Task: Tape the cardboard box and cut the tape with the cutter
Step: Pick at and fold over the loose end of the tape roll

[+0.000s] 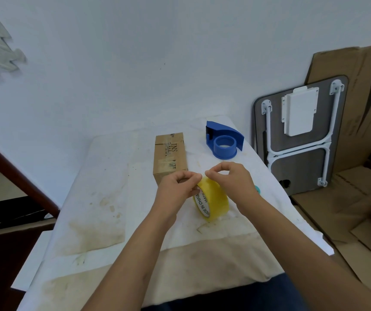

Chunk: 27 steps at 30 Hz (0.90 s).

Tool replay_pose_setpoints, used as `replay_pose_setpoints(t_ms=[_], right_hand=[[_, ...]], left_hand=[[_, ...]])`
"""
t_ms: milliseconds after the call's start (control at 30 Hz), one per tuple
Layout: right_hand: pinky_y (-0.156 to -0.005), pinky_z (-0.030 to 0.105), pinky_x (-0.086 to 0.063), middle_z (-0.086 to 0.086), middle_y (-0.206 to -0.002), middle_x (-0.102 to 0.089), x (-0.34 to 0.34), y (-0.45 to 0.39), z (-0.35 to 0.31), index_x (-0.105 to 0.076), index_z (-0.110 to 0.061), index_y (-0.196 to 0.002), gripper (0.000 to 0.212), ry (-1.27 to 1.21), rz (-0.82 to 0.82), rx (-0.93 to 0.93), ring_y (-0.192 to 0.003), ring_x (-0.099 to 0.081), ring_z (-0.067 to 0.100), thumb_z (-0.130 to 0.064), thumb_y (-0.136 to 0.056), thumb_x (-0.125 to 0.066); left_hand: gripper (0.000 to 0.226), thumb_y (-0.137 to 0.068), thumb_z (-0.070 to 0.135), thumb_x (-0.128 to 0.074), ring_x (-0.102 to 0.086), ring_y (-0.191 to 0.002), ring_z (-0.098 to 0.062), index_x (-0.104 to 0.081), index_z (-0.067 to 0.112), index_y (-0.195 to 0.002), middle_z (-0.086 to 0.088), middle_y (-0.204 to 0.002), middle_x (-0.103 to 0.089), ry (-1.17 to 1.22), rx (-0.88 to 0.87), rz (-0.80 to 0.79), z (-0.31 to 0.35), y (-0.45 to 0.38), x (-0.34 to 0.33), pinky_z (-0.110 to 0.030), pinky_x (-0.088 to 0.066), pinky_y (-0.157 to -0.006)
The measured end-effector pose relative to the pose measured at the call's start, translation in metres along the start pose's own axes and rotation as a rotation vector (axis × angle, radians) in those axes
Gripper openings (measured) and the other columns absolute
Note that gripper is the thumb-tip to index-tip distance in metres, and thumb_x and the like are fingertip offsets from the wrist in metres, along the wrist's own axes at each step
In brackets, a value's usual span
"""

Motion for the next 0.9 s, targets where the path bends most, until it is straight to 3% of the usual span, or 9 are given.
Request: replay_pose_setpoints(t_ms=[233,367,467,600,733,900], right_hand=[[-0.08,0.027,-0.038,-0.005,-0.106,-0.064,-0.001,0.004,-0.001,-0.067,-0.025,-0.091,0.008,0.035,0.015,0.017,-0.1,-0.051,0.01,-0.033,-0.088,-0.065],[-0.084,0.026,-0.04,-0.002,-0.122,-0.06,-0.005,0.009,0.003,-0.064,-0.024,-0.115,0.032,0.033,0.018,0.003,-0.106,-0.051,0.011,-0.039,-0.088,-0.063],[-0.085,0.03,-0.042,-0.001,-0.125,-0.054,-0.013,0.015,0.011,-0.052,-0.022,-0.128,0.048,-0.07,-0.105,-0.16,-0.106,-0.048,0.014,-0.048,-0.088,-0.058],[-0.087,0.03,-0.041,-0.001,-0.133,-0.055,-0.015,0.017,0.012,-0.054,-0.028,-0.13,0.041,-0.087,-0.153,-0.117,-0.106,-0.047,0.011,-0.043,-0.092,-0.055],[-0.087,0.03,-0.044,-0.002,-0.119,-0.061,-0.012,0.024,0.013,-0.051,-0.036,-0.129,0.037,-0.069,-0.143,-0.038,-0.112,-0.054,0.015,-0.041,-0.092,-0.056],[-0.087,0.03,-0.046,-0.005,-0.092,-0.065,-0.01,0.032,0.015,-0.051,-0.037,-0.123,0.032,-0.089,-0.17,0.01,-0.103,-0.059,0.015,-0.039,-0.092,-0.057]], left_hand=[[0.019,-0.09,0.024,-0.068,-0.07,-0.08,-0.018,-0.067,0.006,-0.092,-0.008,-0.086,-0.071,-0.006,0.007,0.053,-0.001,0.004,-0.008,-0.03,-0.062,-0.072],[0.014,-0.089,0.021,-0.068,-0.07,-0.077,-0.016,-0.067,0.008,-0.084,-0.004,-0.081,-0.07,-0.007,-0.044,0.138,-0.004,0.008,-0.008,-0.027,-0.061,-0.069],[0.013,-0.088,0.021,-0.069,-0.069,-0.067,-0.009,-0.068,0.009,-0.083,-0.005,-0.082,-0.071,-0.024,-0.081,0.198,-0.008,0.009,-0.005,-0.03,-0.062,-0.069],[0.01,-0.087,0.018,-0.071,-0.065,-0.064,-0.006,-0.067,0.01,-0.083,-0.005,-0.082,-0.068,-0.012,-0.083,0.194,-0.009,0.01,-0.005,-0.027,-0.06,-0.066],[0.009,-0.087,0.009,-0.069,-0.063,-0.074,-0.014,-0.063,0.008,-0.095,-0.005,-0.09,-0.063,0.077,-0.074,0.155,-0.006,0.01,-0.007,-0.02,-0.057,-0.06],[0.01,-0.09,0.007,-0.062,-0.057,-0.073,-0.016,-0.056,0.015,-0.092,-0.004,-0.086,-0.053,0.021,-0.098,0.168,-0.007,0.013,-0.007,-0.023,-0.055,-0.057]])
Point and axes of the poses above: each hand's wrist, its own y-axis away from the middle knuckle, its own x-axis out of the back of the hand, z = x × y, the point moved 3 cm from there along -y, towards the middle knuckle
